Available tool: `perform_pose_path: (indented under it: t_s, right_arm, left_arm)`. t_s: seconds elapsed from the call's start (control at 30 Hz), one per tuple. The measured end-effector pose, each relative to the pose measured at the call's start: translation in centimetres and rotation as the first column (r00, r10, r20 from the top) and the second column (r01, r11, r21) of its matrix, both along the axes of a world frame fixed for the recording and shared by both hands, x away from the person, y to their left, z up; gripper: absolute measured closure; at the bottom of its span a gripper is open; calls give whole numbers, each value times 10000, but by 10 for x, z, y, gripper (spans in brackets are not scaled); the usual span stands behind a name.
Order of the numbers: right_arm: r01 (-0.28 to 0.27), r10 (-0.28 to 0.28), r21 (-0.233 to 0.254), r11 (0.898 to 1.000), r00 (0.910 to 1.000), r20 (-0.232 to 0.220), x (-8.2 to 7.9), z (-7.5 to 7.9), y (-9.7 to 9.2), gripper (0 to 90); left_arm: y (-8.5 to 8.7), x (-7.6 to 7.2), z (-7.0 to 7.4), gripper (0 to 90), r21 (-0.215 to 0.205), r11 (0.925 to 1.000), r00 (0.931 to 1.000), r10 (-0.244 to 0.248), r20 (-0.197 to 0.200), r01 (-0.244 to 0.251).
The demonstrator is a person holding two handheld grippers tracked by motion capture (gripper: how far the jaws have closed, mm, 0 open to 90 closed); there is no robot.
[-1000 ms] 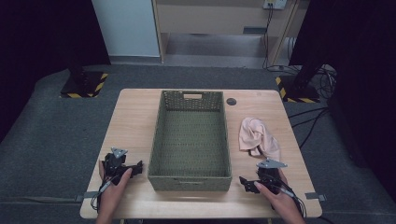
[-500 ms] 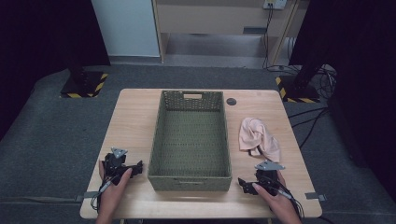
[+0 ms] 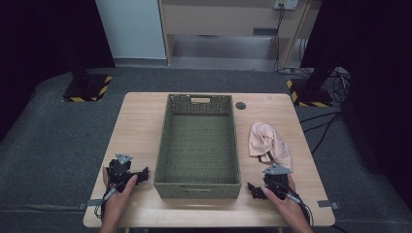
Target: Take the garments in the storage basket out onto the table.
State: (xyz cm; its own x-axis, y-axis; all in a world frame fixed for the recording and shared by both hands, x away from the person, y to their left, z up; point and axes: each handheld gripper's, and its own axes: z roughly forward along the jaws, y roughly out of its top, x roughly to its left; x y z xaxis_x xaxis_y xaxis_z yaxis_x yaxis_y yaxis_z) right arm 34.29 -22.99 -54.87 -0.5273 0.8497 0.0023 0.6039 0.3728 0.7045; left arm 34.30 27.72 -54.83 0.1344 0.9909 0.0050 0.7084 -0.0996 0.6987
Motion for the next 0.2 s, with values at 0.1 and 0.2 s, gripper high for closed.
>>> perform_pose_path:
  t_s: [0.1,0.2]
  right_arm:
    - [117,-117,-11,9999,9999,7,5,0,-4,3]
    - [-61,61,2,10000,10000,6,8,0,-6,3]
  left_arm:
    - [0,0,0,0,1,10000,10000,1,-1,-1]
    - [0,0,0,0,2,10000,10000,-2,0,2]
